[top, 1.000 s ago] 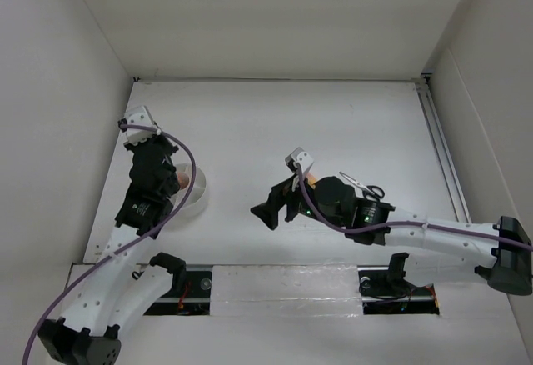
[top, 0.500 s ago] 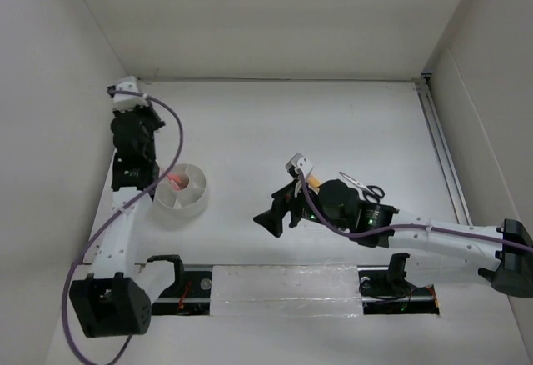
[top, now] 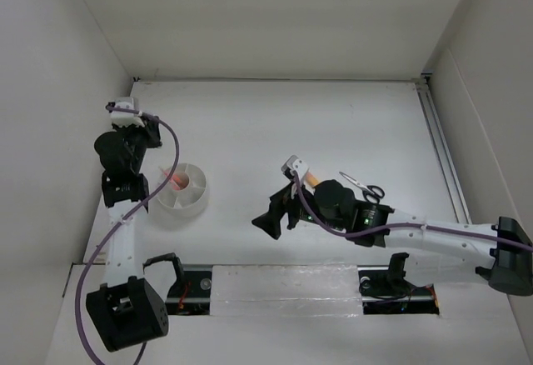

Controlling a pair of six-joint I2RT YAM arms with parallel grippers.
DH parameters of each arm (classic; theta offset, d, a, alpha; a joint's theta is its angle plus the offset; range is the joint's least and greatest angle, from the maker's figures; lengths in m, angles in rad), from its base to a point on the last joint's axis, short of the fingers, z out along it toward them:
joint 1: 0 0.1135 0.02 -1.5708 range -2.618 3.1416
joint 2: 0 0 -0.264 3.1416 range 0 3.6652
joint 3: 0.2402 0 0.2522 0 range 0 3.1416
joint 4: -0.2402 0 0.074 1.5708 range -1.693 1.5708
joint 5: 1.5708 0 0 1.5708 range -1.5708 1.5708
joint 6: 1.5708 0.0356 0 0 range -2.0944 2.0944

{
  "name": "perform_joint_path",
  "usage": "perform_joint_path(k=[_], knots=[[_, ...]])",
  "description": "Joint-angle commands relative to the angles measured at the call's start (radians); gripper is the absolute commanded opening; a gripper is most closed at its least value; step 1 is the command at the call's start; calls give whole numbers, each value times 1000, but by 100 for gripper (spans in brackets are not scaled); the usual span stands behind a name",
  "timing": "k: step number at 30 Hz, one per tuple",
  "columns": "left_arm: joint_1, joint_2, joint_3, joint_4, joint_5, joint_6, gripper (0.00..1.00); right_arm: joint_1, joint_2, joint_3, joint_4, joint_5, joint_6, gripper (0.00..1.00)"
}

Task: Sort the stationery into containers
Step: Place the pen in the storage box.

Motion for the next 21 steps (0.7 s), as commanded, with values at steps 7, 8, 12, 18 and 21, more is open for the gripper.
perform_joint_path(k=[7, 8, 12, 18, 21], knots=[[2, 50, -100, 109, 146, 66, 0, -4, -105, -15, 48, -24, -14, 100], [2, 50, -111, 109, 146, 66, 0, -4, -116, -15, 48, -24, -14, 100], [2, 90, -129, 102, 169, 75, 0, -4, -136, -25, 48, -43, -14, 100], [2, 138, -151, 102, 190, 76, 0, -4, -170, -34, 48, -43, -14, 100], [2, 149, -160, 102, 161, 86, 0, -4, -191, -43, 48, -43, -14, 100]])
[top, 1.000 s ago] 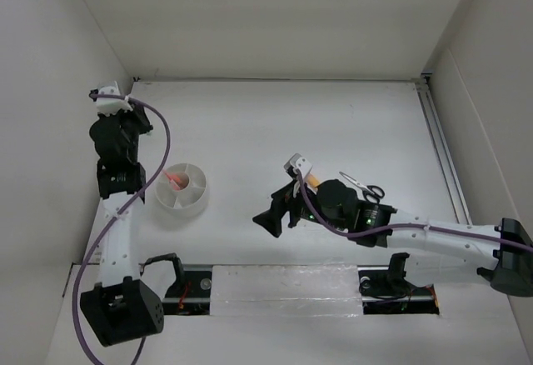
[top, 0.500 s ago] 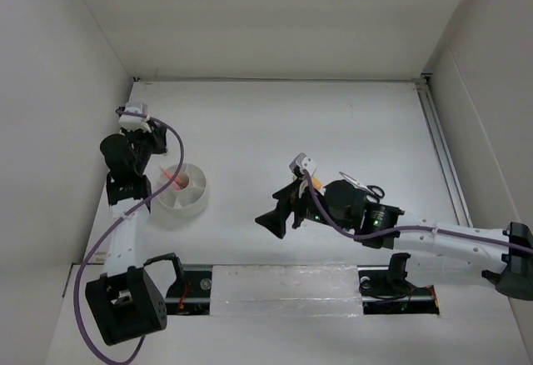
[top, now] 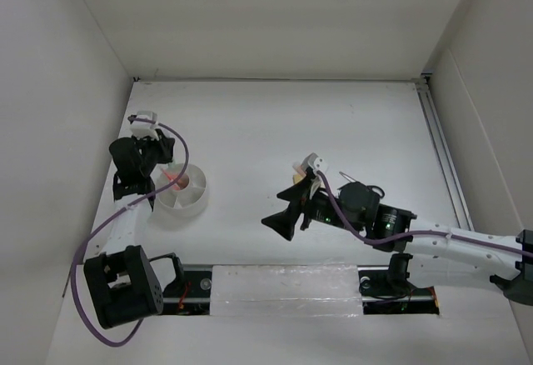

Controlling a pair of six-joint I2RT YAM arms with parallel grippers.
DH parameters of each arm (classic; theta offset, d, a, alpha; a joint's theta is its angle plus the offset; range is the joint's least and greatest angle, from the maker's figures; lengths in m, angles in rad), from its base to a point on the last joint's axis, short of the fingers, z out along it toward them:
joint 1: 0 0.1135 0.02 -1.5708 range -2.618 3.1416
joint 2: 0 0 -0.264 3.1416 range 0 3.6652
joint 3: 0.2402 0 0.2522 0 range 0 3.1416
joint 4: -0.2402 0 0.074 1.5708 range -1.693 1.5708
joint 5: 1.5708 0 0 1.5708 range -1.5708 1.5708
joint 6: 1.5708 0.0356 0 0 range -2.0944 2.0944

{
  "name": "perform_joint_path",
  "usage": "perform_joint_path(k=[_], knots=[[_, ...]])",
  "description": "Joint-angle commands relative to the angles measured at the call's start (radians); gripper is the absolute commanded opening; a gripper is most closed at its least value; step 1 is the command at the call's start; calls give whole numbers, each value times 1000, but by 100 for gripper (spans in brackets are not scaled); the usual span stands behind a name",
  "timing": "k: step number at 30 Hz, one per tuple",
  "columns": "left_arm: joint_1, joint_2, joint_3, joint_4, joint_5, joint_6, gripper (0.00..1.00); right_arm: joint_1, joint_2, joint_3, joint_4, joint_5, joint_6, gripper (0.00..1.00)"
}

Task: Sort the stationery into containers
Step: Place the pen in the storage box.

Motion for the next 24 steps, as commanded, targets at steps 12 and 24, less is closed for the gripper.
perform_joint_path(k=[12, 24], knots=[[-38, -7, -12, 17, -47, 54, 0, -4, -47, -9, 42, 15, -24, 100], [-38, -16, -12, 17, -35, 54, 0, -4, -75, -27, 42, 15, -24, 100]])
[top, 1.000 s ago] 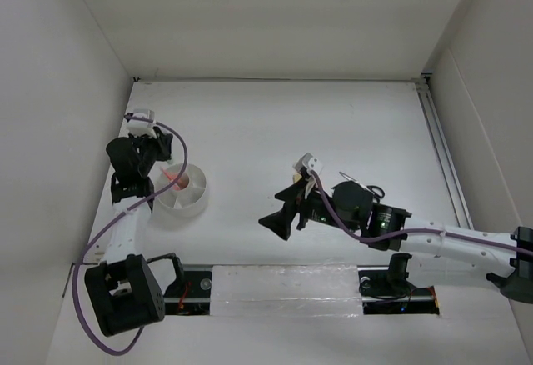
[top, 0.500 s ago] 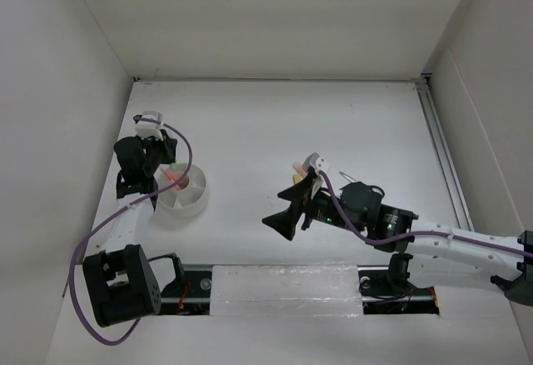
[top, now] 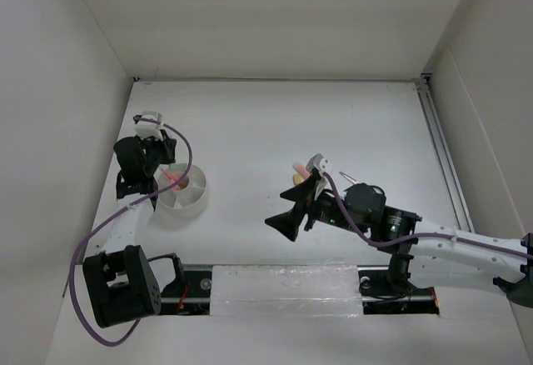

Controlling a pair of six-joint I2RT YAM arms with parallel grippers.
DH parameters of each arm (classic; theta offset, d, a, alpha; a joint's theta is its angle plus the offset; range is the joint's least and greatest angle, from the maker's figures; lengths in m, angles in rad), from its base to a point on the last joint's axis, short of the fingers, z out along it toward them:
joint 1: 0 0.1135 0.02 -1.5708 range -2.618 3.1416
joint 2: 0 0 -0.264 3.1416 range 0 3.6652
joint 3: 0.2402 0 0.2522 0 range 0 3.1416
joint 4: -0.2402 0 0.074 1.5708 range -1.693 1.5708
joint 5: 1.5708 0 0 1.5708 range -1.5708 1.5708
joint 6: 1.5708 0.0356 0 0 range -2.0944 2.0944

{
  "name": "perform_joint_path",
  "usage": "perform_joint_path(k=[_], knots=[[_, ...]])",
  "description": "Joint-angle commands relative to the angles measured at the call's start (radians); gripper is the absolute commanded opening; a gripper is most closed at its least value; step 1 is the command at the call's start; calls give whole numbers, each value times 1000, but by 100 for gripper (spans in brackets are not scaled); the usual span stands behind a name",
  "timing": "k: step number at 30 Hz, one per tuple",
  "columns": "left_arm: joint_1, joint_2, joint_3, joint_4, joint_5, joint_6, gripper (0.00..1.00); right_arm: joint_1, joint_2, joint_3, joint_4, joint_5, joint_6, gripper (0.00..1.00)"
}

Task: Sort the stationery into containers
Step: Place the pen in the storage box.

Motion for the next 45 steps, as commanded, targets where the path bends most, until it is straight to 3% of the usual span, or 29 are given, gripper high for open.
perform_joint_path(k=[1, 7, 11, 27, 33, 42, 45], knots=[[0, -29, -6, 27, 22, 15, 0, -4, -22, -3, 43, 11, -14, 100], [-11, -40, -6, -5, 4, 25, 0, -4, -22, -3, 43, 11, -14, 100], [-77, -40, 3, -59, -40, 53, 0, -4, -22, -3, 43, 11, -14, 100], [-77, -86, -5, -112, -91, 64, 0, -4, -62, -21, 43, 22, -14, 100], [-77, -95, -5, -112, -100, 55, 10, -4, -62, -21, 43, 22, -14, 100], [-77, -77, -5, -112, -110, 55, 10, -4, -62, -21, 43, 22, -14, 100], [-77, -68, -5, -112, -119, 55, 15, -4, -62, -21, 43, 31, -14, 100]])
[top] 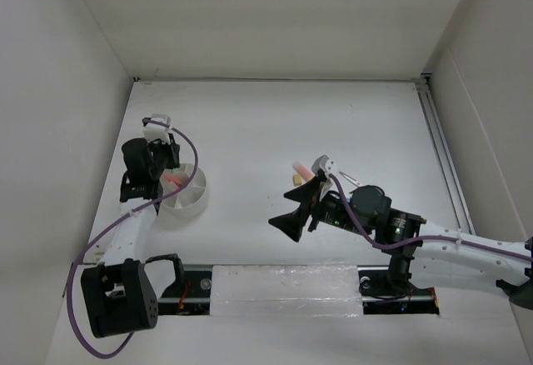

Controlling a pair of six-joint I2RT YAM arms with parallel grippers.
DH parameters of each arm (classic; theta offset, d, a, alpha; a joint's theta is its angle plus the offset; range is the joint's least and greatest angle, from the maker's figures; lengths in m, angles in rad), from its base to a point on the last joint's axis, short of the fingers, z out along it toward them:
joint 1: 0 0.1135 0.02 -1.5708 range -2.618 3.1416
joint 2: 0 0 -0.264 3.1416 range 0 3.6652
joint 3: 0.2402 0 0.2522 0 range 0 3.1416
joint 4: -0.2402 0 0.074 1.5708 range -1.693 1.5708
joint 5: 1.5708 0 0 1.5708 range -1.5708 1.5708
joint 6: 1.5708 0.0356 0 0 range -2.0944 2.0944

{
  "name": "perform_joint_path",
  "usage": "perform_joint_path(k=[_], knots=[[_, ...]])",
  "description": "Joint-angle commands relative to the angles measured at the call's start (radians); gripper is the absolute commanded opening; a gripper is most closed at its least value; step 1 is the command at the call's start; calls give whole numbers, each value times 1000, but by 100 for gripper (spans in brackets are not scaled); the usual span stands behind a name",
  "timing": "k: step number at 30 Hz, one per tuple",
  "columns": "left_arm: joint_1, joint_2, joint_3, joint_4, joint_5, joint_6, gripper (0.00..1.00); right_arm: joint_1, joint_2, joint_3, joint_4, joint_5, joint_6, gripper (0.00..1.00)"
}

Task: Sort the stationery into containers
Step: Place the pen in the storage box, then pick up the pen from the center of the board.

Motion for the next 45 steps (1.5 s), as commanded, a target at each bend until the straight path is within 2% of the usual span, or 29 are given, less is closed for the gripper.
perform_joint_path(k=[1, 5, 15, 20, 23, 24, 25, 29, 31, 34, 35, 38, 41, 42, 45], knots=[[1, 5, -5, 18, -8, 3, 15, -4, -15, 7, 41, 19, -12, 100], [1, 5, -5, 18, -21, -6, 23, -4, -15, 7, 41, 19, -12, 100], [1, 5, -14, 18, -31, -6, 25, -4, -15, 7, 41, 38, -12, 100], [1, -86, 15, 29, -45, -28, 30, -4, 5, 7, 41, 83, 0, 100], [1, -188, 15, 50, -97, -66, 45, -4, 30, 7, 41, 133, 13, 100], [1, -214, 15, 75, -134, -80, 61, -4, 43, 7, 31, 149, 26, 100], [1, -234, 24, 75, -149, -95, 99, -4, 43, 19, 13, 175, 26, 100], [1, -274, 82, 84, -162, -188, 100, -65, 94, 41, -32, 173, 44, 100], [1, -263, 153, 32, -162, -296, 100, -102, 129, 53, -85, 173, 57, 100], [1, -252, 237, -81, -125, -430, 100, -228, 213, 116, -205, 211, 134, 100], [1, -252, 279, -109, -114, -467, 100, -297, 237, 131, -292, 231, 150, 100], [1, -321, 322, -210, -84, -561, 100, -366, 310, 151, -372, 275, 162, 100], [1, -469, 264, -151, -39, -644, 100, -460, 402, 185, -396, 291, 132, 100], [1, -504, 214, -123, -15, -685, 100, -512, 425, 185, -382, 227, 107, 100], [-92, -481, 254, -172, 7, -635, 100, -585, 510, 207, -350, 86, 15, 99]])
